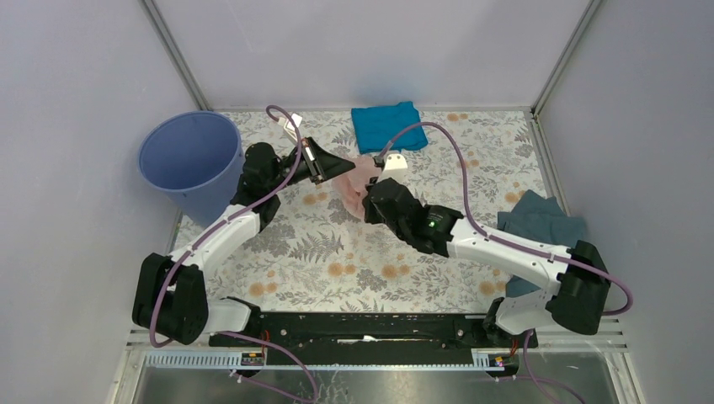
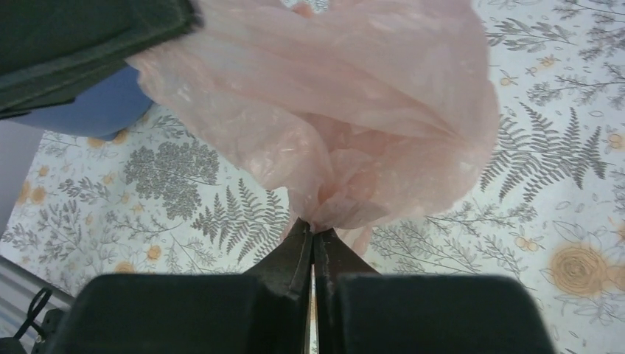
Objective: Put the trash bags into the trash bin
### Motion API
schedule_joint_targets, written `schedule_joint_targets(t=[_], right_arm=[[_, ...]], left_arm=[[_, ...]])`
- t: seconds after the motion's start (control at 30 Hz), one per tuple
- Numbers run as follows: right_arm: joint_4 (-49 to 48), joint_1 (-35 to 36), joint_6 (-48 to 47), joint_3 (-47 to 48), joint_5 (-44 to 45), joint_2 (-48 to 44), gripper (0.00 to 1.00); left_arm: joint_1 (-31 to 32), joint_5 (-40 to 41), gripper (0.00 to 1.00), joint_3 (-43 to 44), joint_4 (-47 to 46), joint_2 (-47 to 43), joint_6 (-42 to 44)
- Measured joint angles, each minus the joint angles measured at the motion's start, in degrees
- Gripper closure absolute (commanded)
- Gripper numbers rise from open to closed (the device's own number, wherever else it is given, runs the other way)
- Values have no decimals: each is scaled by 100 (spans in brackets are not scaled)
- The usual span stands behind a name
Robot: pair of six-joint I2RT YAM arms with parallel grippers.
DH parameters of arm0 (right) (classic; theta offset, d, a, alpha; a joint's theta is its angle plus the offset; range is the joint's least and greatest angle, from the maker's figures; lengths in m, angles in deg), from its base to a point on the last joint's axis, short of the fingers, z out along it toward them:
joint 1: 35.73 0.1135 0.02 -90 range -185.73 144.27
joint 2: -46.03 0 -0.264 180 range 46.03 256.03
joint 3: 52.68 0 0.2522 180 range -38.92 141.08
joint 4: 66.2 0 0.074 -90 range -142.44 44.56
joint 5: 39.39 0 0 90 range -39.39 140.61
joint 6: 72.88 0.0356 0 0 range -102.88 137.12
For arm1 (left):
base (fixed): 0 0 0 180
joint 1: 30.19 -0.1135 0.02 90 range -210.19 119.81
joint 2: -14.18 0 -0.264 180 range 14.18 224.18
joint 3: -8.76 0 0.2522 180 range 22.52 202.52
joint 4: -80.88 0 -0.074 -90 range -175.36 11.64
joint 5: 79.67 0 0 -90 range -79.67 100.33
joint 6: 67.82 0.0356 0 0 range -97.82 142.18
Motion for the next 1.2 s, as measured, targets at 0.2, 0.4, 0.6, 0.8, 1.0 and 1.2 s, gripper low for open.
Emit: schedule_joint_targets(t=[0.2,0.4,0.6,0.8,1.0,1.2], right_arm=[[-181,-595,-4,-901,-516,-944,100],[-562,-3248,212,-2144,-3307,-2114,100],[-595,-4819,568,-2629,-5687,-1956,100],[-446,-5112,581,-2653,-6653,-1875,100],[-533,-5112,649,-2651,-7523,-1880,100],[-525,-5086,614,-2638,-8137,-2076,100]], left_arm=[[4,-15,44,11,131,13,173],[11,304,12,57,887,-24,671],[42,501,2,146,1349,61,894],[509,404,1,452,1510,984,949],[1255,348,1,603,2135,1641,1377],[1541,782,3,1097,2868,1554,2177]])
